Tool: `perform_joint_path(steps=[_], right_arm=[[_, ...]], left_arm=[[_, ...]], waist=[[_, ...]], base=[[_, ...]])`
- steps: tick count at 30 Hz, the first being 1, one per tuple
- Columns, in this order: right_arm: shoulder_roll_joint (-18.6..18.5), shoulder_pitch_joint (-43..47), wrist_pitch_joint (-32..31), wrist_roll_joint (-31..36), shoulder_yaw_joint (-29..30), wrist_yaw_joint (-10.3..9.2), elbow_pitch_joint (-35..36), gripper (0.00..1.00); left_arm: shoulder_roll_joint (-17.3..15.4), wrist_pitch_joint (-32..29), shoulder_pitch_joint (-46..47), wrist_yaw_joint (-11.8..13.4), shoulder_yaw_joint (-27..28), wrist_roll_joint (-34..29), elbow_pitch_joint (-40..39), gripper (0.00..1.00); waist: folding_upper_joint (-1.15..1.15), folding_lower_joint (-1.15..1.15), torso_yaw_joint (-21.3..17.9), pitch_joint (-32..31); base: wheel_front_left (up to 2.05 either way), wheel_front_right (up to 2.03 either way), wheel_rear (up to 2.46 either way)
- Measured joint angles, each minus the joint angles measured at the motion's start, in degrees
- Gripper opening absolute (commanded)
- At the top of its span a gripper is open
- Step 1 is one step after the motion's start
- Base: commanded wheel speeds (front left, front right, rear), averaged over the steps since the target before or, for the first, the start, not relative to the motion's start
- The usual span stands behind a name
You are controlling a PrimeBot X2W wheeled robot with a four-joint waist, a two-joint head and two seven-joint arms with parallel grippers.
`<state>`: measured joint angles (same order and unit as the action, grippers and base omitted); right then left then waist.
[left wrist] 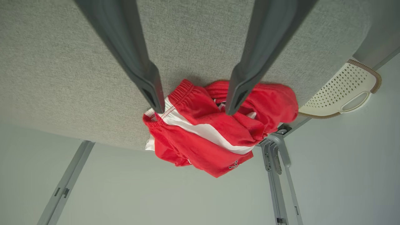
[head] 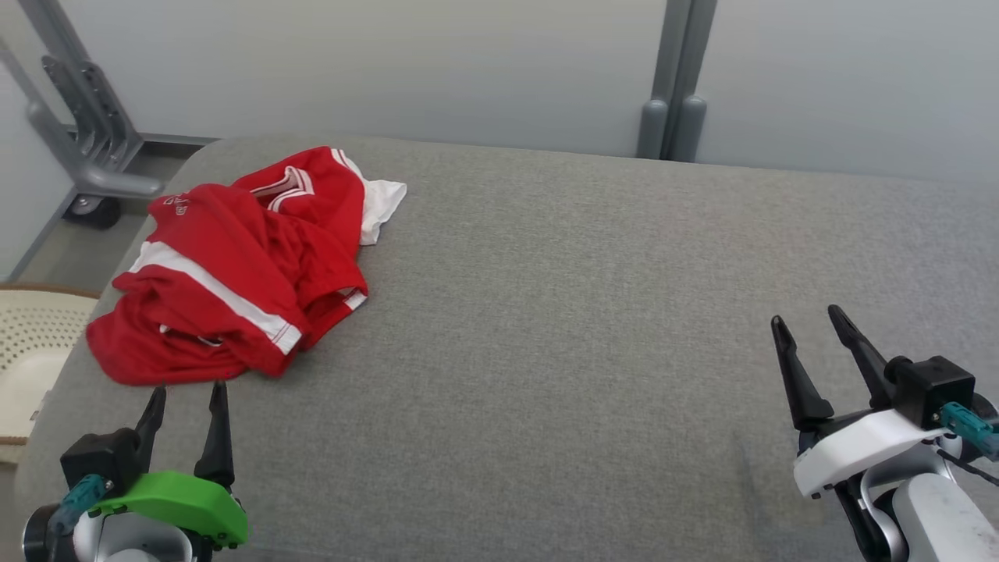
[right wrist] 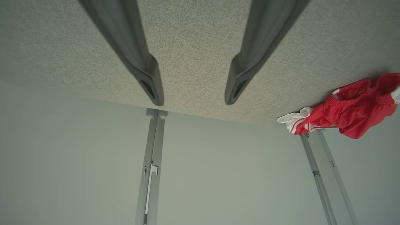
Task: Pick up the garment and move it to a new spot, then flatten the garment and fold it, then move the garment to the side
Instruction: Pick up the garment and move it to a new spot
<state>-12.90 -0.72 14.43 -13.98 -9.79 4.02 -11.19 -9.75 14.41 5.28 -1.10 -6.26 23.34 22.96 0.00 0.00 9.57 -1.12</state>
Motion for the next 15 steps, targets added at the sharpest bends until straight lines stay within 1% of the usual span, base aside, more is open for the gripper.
perform_joint_path(steps=[5,11,15], right_arm=[[0.54,-0.01,0.00,0.02,-0.54,0.20,-0.77,1.00],[1.12,0.04,0.00,0.02,0.45,0.18,-1.05,1.00],[2.32,0.04,-0.01,0.20,-0.49,0.54,-1.57,1.00]], left_arm=[[-0.07,0.00,-1.40,0.12,0.62,-0.02,0.05,1.00],[-0.07,0.00,-1.51,-0.04,0.11,-0.63,0.64,1.00],[-0.33,0.00,-1.71,-0.18,1.20,-0.63,0.58,1.00]], waist=[[0.00,0.00,3.84,-0.60],[0.00,0.00,8.57,-1.42],[0.00,0.00,11.22,-2.05]], base=[[0.00,0.00,0.00],[0.00,0.00,0.00],[0.00,0.00,0.00]])
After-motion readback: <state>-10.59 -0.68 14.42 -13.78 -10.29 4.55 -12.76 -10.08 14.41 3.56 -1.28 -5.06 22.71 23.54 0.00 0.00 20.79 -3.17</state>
